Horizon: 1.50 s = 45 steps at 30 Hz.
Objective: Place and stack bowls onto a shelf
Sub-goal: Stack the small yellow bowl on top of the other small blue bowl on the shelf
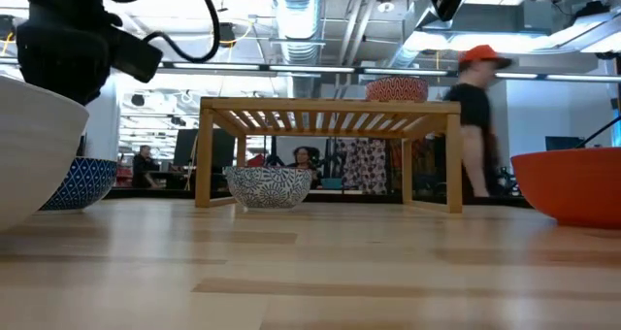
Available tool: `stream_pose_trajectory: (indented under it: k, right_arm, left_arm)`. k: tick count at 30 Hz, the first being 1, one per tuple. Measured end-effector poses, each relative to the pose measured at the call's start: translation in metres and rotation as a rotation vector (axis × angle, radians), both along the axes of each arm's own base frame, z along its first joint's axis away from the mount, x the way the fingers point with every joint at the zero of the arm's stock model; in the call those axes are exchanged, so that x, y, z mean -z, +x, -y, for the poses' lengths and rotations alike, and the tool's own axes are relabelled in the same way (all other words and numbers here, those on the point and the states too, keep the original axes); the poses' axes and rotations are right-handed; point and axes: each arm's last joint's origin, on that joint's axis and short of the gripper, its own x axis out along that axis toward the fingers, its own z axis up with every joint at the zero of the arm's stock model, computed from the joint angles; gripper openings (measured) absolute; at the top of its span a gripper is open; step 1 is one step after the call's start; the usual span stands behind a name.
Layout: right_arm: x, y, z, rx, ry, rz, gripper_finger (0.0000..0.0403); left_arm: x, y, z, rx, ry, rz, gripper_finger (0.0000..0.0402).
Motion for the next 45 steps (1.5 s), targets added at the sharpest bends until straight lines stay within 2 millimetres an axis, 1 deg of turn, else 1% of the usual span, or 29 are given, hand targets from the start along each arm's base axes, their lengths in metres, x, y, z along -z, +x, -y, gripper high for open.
stream_pose_trajectory:
  k: [11, 17, 21, 26, 29, 31, 33, 37, 40, 42, 45]
  right_arm:
    - [0.0, 0.0, 0.0, -0.001, -0.006, -0.004, 0.0145]
    - [0.0, 0.0, 0.0, -0.001, -0.006, -0.004, 0.0145]
    - [0.0, 0.0, 0.0, -0.001, -0.006, -0.004, 0.0145]
    - [0.0, 0.0, 0.0, -0.001, -0.005, -0.003, 0.0145]
    - [0.0, 0.0, 0.0, -0.001, -0.005, -0.001, 0.0145]
    - [0.0, 0.0, 0.0, 0.0, 0.001, 0.005, 0.0145]
    - [-0.002, 0.0, 0.0, 0.004, 0.029, 0.014, 0.0145]
    - [-0.006, 0.002, 0.0, 0.025, 0.166, 0.063, 0.0145]
    - [-0.01, 0.008, 0.0, 0.039, 0.279, 0.056, 0.0145]
    - [-0.014, 0.016, -0.002, 0.022, 0.283, 0.057, 0.0144]
    - [-0.019, 0.028, -0.008, -0.041, 0.226, 0.028, 0.0144]
  left_arm:
    - [0.02, 0.009, 0.004, 0.04, 0.005, -0.099, 0.0171]
    - [0.021, 0.009, 0.003, 0.027, 0.027, -0.098, 0.0164]
    - [0.024, 0.008, 0.003, 0.04, 0.031, -0.093, 0.0131]
    - [0.034, 0.003, 0.002, 0.055, 0.01, -0.112, 0.0065]
    - [0.033, 0.002, 0.002, 0.083, -0.007, -0.112, 0.0023]
    - [0.029, 0.001, 0.002, 0.107, -0.031, -0.102, 0.0009]
    - [0.021, 0.002, 0.003, 0.133, -0.035, -0.084, 0.0008]
    - [-0.001, 0.001, 0.002, 0.2, -0.025, -0.046, 0.0004]
    - [-0.024, 0.004, 0.003, 0.288, -0.018, -0.009, 0.0003]
    - [-0.042, 0.008, 0.004, 0.368, -0.016, 0.038, 0.0003]
    - [-0.069, 0.013, 0.006, 0.502, -0.003, 0.093, 0.0002]
